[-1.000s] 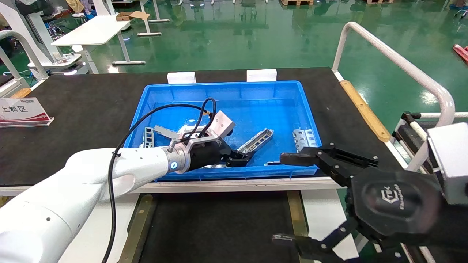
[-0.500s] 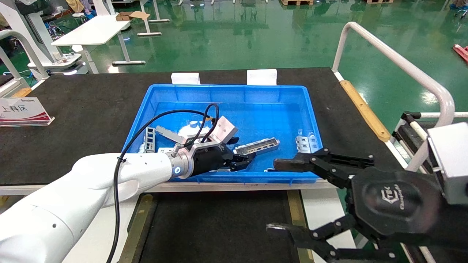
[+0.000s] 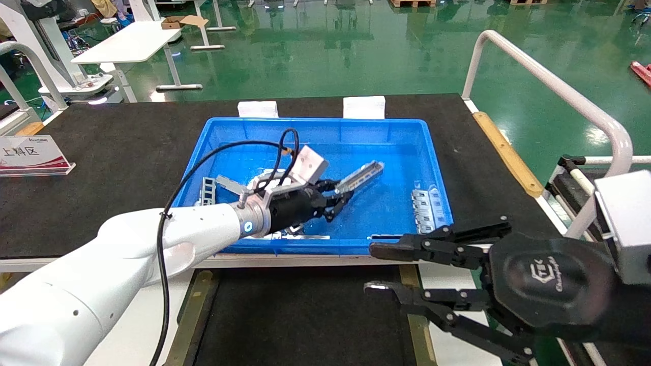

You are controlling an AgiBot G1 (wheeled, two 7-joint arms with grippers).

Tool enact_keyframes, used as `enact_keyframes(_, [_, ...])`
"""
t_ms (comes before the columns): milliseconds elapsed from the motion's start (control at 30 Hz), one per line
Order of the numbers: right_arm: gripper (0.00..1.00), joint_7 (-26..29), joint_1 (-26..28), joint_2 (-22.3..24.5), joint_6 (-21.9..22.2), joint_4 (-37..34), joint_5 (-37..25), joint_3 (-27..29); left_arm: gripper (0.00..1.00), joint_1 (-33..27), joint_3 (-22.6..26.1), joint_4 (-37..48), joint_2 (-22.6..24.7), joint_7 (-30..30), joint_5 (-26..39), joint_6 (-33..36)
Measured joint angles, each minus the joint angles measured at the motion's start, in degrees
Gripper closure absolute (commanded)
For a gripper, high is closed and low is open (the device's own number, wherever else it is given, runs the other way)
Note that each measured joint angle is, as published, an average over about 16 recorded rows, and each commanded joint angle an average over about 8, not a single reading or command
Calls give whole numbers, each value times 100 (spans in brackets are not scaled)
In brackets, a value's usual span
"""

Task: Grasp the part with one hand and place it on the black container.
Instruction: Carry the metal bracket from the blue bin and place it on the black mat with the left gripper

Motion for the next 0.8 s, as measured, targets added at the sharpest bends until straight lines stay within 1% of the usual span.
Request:
enact_keyframes(200, [100, 0, 0, 0, 0, 0, 1, -1, 100, -141, -111, 105, -26, 181, -415, -90])
enact_keyframes(300, [100, -1, 0, 1, 1, 0, 1, -1, 100, -207, -180, 142, -110, 288, -614, 80])
enact_keyframes(367, [100, -1, 0, 1, 1, 0, 1, -2, 100, -231, -230, 128, -222, 368, -744, 331])
enact_keyframes(500, [100, -1, 1, 1, 1, 0, 1, -2, 100, -202, -347, -3, -554, 561, -1035, 1184])
enact_keyframes(667, [100, -1, 1, 1, 1, 0, 2, -3, 100, -21, -510, -239, -1090, 840, -1405, 2637])
enact_keyframes(800, [100, -2, 1, 1, 1, 0, 2, -3, 100, 247, -609, -495, -1566, 1003, -1657, 3734])
